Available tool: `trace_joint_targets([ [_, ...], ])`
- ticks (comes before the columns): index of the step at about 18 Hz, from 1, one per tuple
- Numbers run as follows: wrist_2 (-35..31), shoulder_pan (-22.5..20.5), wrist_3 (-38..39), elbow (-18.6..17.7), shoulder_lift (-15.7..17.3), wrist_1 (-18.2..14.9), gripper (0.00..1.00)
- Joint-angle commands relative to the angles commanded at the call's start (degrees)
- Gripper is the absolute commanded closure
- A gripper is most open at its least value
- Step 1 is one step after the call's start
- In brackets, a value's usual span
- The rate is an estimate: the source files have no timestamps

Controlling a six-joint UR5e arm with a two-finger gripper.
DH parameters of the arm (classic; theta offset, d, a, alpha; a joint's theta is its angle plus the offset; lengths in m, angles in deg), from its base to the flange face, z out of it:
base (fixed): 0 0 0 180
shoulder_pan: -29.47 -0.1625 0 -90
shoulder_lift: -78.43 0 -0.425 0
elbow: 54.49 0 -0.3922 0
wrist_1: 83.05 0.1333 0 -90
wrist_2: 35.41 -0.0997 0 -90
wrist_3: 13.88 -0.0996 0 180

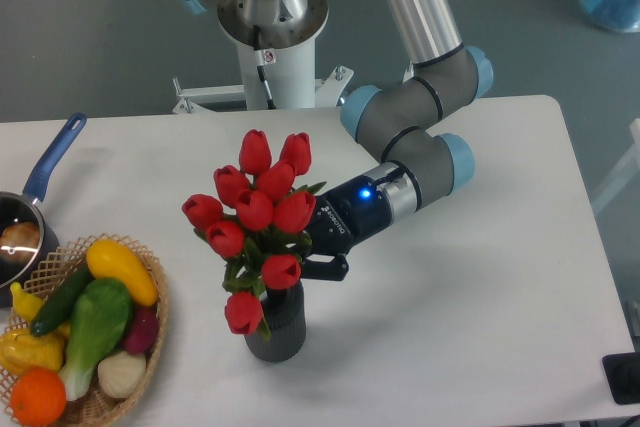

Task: Insert the flowers into the vase
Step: 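Push the held stems deeper into the vase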

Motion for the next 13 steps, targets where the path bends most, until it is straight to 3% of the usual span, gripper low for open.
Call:
trace_joint_targets([
  [13, -0.09, -0.62, -1.67, -0.53, -1.06, -0.09, 0.85],
])
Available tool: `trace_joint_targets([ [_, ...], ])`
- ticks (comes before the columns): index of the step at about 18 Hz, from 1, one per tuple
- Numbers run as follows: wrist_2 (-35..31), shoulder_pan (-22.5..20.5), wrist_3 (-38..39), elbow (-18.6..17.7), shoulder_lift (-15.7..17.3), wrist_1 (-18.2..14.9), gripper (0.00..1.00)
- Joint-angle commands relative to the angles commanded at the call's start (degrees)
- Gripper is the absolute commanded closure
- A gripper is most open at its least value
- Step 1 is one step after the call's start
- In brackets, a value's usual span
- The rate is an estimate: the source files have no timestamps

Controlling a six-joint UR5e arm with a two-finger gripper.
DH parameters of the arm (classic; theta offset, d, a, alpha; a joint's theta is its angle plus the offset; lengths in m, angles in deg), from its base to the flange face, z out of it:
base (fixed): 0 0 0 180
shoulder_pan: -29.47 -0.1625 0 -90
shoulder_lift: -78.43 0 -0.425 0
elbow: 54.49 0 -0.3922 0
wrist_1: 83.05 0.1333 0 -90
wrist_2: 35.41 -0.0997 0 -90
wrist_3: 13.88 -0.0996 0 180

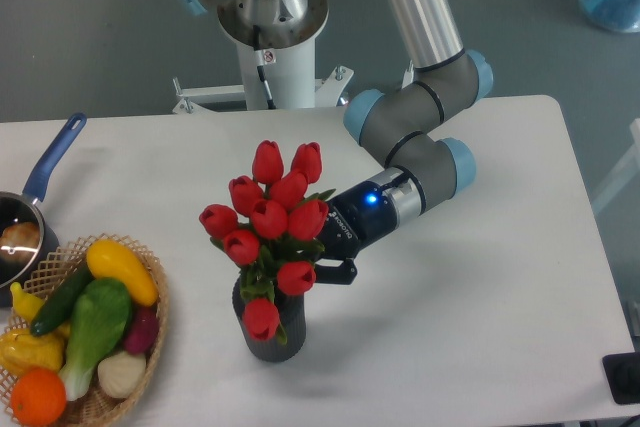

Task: Insert the flowers into the vase
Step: 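Push the held stems deeper into the vase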

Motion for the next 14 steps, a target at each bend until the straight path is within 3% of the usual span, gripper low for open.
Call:
trace_joint_targets([
  [14, -0.09, -0.62, -1.76, -1.14, -1.67, 0.0, 0.85],
])
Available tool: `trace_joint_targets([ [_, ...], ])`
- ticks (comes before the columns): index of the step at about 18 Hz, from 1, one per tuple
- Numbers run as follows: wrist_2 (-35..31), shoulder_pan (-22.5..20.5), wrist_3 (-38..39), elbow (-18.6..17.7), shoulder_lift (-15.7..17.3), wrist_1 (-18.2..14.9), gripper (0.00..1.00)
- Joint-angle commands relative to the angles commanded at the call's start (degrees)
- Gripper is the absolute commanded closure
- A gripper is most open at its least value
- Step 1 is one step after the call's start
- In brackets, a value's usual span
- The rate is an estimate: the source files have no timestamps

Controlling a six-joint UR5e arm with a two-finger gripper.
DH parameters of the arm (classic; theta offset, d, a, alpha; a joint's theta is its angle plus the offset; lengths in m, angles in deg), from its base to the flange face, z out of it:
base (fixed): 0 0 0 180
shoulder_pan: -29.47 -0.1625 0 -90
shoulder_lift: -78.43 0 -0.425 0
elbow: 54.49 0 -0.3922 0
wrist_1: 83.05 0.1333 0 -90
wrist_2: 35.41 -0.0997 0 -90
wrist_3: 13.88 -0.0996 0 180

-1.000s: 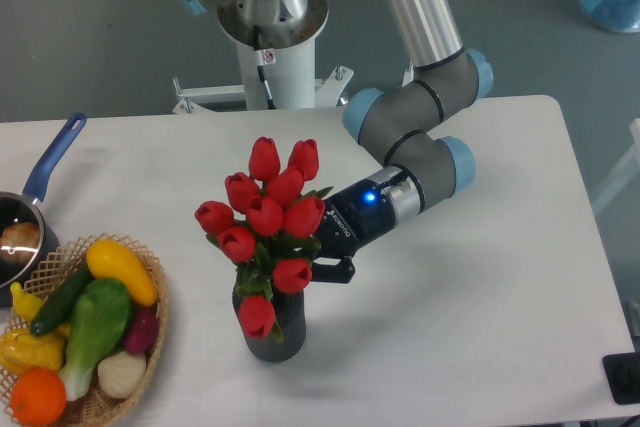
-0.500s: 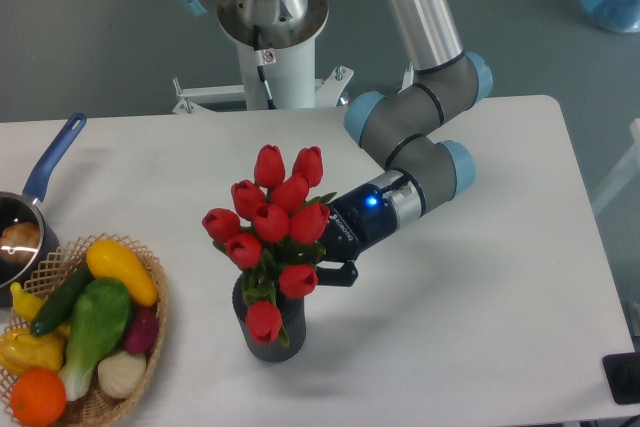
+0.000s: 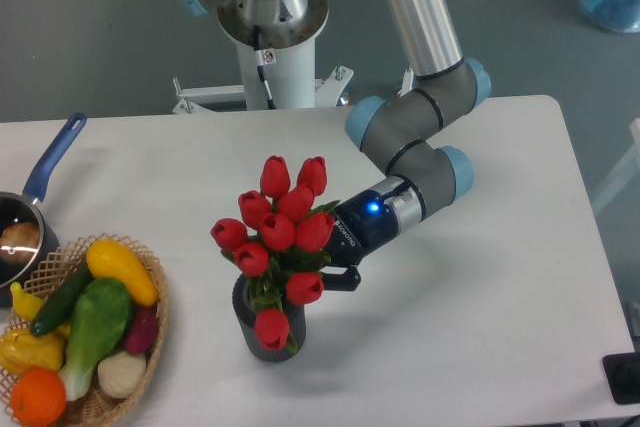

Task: Insert the flowers into the vase
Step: 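Push the held stems deeper into the vase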

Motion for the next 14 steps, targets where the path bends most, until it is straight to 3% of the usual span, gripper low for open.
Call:
trace_joint_targets([
  [14, -0.35, 0.0, -3.69, -0.7, -1.41, -0.09, 0.84],
])
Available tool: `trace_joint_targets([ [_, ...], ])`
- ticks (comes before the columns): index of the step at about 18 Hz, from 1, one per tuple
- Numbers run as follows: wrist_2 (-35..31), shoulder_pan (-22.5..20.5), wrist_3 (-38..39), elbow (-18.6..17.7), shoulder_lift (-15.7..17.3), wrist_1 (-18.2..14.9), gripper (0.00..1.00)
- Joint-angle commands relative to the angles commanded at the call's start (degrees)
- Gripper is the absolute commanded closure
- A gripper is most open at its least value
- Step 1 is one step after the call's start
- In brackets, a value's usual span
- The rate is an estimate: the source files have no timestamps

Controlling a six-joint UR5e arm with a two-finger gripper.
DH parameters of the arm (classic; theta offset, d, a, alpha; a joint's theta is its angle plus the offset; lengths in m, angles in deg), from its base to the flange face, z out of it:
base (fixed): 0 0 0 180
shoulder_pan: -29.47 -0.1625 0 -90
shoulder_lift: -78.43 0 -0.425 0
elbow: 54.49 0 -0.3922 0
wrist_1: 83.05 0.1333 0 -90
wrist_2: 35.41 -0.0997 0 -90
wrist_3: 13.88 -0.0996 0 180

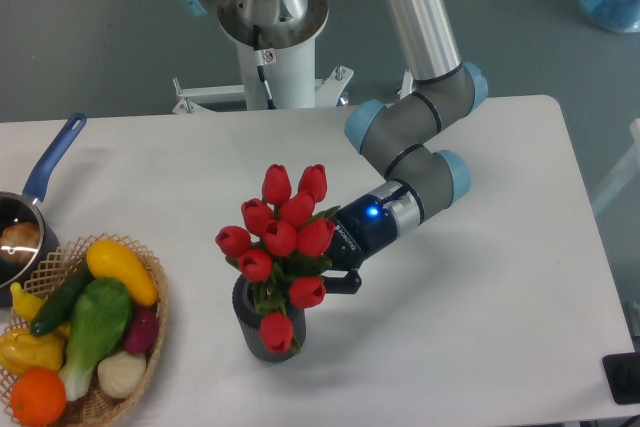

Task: Insert the flowers into the vase
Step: 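Push the held stems deeper into the vase, then adjust the tulip bunch upright inside the vase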

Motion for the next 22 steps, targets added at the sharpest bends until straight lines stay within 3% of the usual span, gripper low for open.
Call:
trace_joint_targets([
  [14, -0.26, 0.17, -3.25, -0.35, -1.5, 0.0, 0.83],
  [22, -0.35, 0.17, -3.25, -0.44, -1.5, 0.0, 0.76],
])
